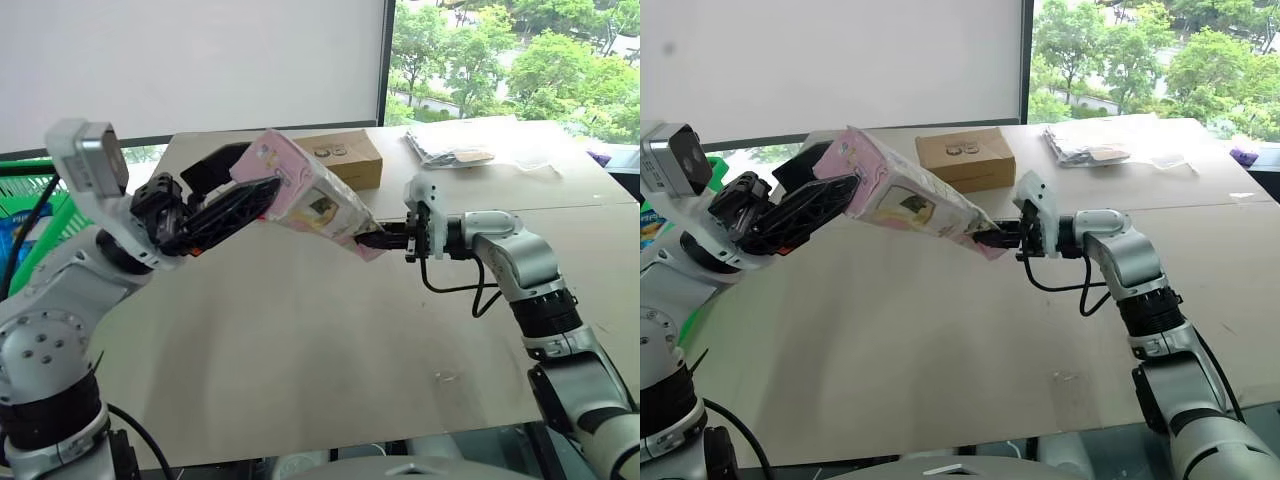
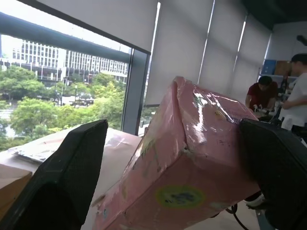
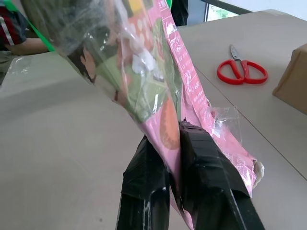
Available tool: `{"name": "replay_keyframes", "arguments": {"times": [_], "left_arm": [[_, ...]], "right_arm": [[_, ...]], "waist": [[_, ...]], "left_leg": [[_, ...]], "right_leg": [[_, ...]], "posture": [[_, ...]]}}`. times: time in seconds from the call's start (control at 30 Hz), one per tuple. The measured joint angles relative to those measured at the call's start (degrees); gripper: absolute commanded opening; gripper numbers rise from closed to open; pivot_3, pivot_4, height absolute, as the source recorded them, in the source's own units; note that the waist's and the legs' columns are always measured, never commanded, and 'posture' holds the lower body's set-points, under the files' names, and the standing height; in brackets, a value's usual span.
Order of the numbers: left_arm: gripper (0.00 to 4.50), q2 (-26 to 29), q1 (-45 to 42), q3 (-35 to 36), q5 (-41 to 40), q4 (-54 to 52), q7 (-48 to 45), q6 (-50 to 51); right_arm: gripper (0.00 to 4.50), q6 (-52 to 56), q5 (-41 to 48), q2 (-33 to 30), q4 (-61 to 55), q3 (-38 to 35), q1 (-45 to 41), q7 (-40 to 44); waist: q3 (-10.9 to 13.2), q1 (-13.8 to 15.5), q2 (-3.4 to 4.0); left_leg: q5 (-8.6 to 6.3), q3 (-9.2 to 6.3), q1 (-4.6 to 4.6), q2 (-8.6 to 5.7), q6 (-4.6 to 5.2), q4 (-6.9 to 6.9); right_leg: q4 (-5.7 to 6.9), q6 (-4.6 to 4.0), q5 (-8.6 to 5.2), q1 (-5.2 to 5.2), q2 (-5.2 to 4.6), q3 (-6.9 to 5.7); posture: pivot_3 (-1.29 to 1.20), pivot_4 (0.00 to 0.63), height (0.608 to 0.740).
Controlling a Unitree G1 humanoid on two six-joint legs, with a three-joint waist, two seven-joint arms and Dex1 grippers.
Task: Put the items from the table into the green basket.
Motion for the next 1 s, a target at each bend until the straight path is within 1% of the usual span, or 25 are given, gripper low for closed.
{"name": "replay_keyframes", "arguments": {"times": [0.03, 0.13, 0.23, 0.27, 0.3, 0.33, 0.4, 0.47, 0.5, 0.57, 0.6, 0.63, 0.7, 0.8, 0.87, 0.93, 1.0], "left_arm": [[4.5, 0.0, -0.05, -0.23, -0.4, 0.0, 0.12, 0.0], [3.73, 0.01, -0.05, -1.67, -2.03, -0.27, 0.59, 0.0], [2.45, 0.02, -0.15, -1.88, -3.44, -1.07, 0.71, -0.08], [1.92, 0.04, -0.18, -1.88, -3.56, -1.17, 0.83, -0.19], [1.63, 0.05, -0.16, -1.9, -3.88, -1.15, 0.9, -0.23], [1.17, 0.06, -0.13, -1.96, -3.93, -1.17, 0.94, -0.25], [1.13, 0.21, 0.1, -1.96, -3.92, -1.15, 1.04, -0.43], [1.11, 0.41, 0.33, -1.97, -3.87, -1.1, 1.05, -0.81], [1.11, 0.99, 0.67, -2.57, -2.95, -1.07, 1.28, -0.76], [1.11, 1.32, 2.01, -6.74, 1.16, 0.59, 3.08, 0.57], [1.11, 1.31, 2.21, -7.47, 1.8, 1.0, 3.37, 0.76], [1.11, 0.49, 2.0, -8.15, 2.95, 1.83, 3.86, 0.23], [1.11, -0.07, 0.31, -8.46, 4.64, 2.94, 5.22, -0.44], [1.11, -1.15, -1.0, -8.52, 6.45, 4.43, 6.86, -1.06], [1.11, -1.54, -2.24, -8.6, 8.07, 5.04, 7.87, -1.3], [1.11, -1.46, -4.42, -8.45, 10.72, 6.17, 9.75, -2.27], [1.11, -0.41, -8.74, -7.22, 13.73, 8.68, 12.66, -3.47]], "right_arm": [[0.04, -0.04, 0.0, 0.09, -0.02, 0.03, 0.0, 0.0], [0.0, -0.3, -0.14, 0.46, -0.01, 0.76, 0.01, 0.0], [0.0, -1.51, -0.51, 0.57, 0.01, 1.19, 0.02, 0.0], [0.0, -2.02, -0.71, 0.76, 0.07, 1.2, 0.02, -0.01], [0.0, -2.33, -0.8, 1.03, 0.09, 1.2, 0.02, -0.01], [0.0, -2.39, -0.82, 1.16, 0.1, 1.2, 0.02, -0.01], [0.0, -3.1, -0.96, 1.47, 0.45, 1.2, 0.02, -0.01], [0.89, -4.59, -1.18, 2.15, 1.38, 1.2, 0.02, -0.01], [1.11, -5.85, -0.93, 2.72, 1.31, 1.12, -0.1, 0.13], [2.23, -8.33, 0.42, 4.53, -0.27, 1.11, -1.89, 1.28], [2.44, -8.7, 0.56, 4.83, -0.81, 1.13, -2.28, 1.38], [3.04, -10.09, 1.04, 5.78, -1.3, 0.57, -3.12, 0.81], [3.87, -11.62, 1.73, 7.45, -1.31, -0.61, -3.83, -0.96], [3.87, -11.87, 2.11, 7.35, -1.07, -0.69, -3.9, -1.54], [3.87, -11.83, 2.51, 5.68, -1.08, -1.0, -3.46, -1.27], [3.87, -11.07, 3.3, 3.72, -1.59, -1.25, -2.18, 0.0], [3.87, -9.6, 5.17, 2.12, -1.98, -1.38, -0.93, 1.19]], "waist": [[0.0, 0.01, 0.0], [0.0, 0.0, -0.01], [-0.01, 0.01, -0.01], [-0.01, 0.01, -0.01], [-0.01, -0.01, -0.01], [-0.01, -0.02, -0.01], [-0.01, -0.01, -0.02], [-0.01, -0.01, -0.02], [-0.01, -0.04, -0.01], [-0.05, -0.11, 0.09], [-0.05, -0.11, 0.08], [-0.09, -0.05, 0.02], [-0.13, 0.2, 0.0], [-0.14, 0.16, -0.01], [-0.14, 0.2, -0.01], [-0.14, 0.23, -0.01], [-0.13, 0.06, 0.0]], "left_leg": [[0.0, 0.0, 0.0, -0.01, 0.0, 0.0], [0.0, 0.0, -0.01, 0.0, 0.0, 0.01], [0.01, 0.0, 0.0, -0.01, -0.01, 0.0], [0.01, 0.0, 0.0, -0.04, -0.01, 0.0], [0.01, 0.0, 0.0, -0.04, -0.02, 0.0], [0.01, 0.0, 0.0, -0.04, -0.02, 0.01], [0.02, 0.0, 0.0, -0.04, -0.03, 0.0], [0.02, 0.01, 0.0, -0.05, -0.03, 0.01], [0.02, 0.01, 0.01, -0.05, -0.03, 0.0], [0.02, 0.04, 0.06, -0.04, -0.02, 0.0], [0.02, 0.03, 0.05, -0.03, -0.03, 0.0], [0.02, 0.0, 0.05, -0.02, -0.03, 0.0], [0.08, -0.04, 0.05, -0.03, -0.13, 0.0], [0.13, -0.02, 0.02, -0.05, -0.22, 0.01], [0.13, -0.04, -0.02, -0.06, -0.22, 0.0], [0.12, -0.08, -0.04, -0.09, -0.21, 0.0], [0.11, -0.09, -0.04, -0.07, -0.18, 0.0]], "right_leg": [[0.0, 0.0, 0.0, 0.0, 0.0, 0.0], [0.0, 0.0, 0.0, 0.0, 0.0, 0.0], [-0.01, 0.0, 0.0, 0.0, 0.0, 0.01], [-0.01, 0.0, 0.0, 0.0, 0.01, 0.0], [0.0, 0.0, 0.0, 0.0, 0.01, 0.0], [0.0, 0.0, 0.0, 0.0, 0.02, 0.0], [0.0, 0.0, 0.0, 0.0, 0.02, 0.0], [0.0, 0.0, 0.0, 0.0, 0.03, 0.01], [-0.01, 0.0, 0.0, 0.0, 0.03, 0.02], [0.02, 0.01, 0.0, 0.01, 0.08, 0.04], [0.02, 0.0, 0.0, 0.01, 0.1, 0.03], [0.01, 0.0, 0.0, 0.02, 0.1, 0.0], [0.01, 0.0, 0.0, 0.03, 0.05, -0.02], [-0.01, 0.01, 0.01, 0.04, -0.01, 0.0], [-0.05, 0.01, 0.01, 0.04, -0.03, -0.01], [-0.07, 0.01, 0.01, 0.04, -0.02, -0.04], [-0.05, 0.0, 0.01, 0.02, 0.04, -0.04]], "posture": [[0.09, 0.0, 0.724], [0.09, 0.0, 0.724], [0.09, 0.0, 0.724], [0.09, 0.0, 0.724], [0.09, 0.0, 0.724], [0.09, 0.0, 0.724], [0.08, 0.0, 0.724], [0.08, 0.0, 0.724], [0.08, 0.0, 0.724], [0.08, 0.0, 0.724], [0.08, 0.0, 0.724], [0.09, 0.0, 0.724], [0.09, 0.0, 0.724], [0.09, 0.0, 0.724], [0.09, 0.0, 0.724], [0.09, 0.0, 0.724], [0.09, 0.0, 0.724]]}}
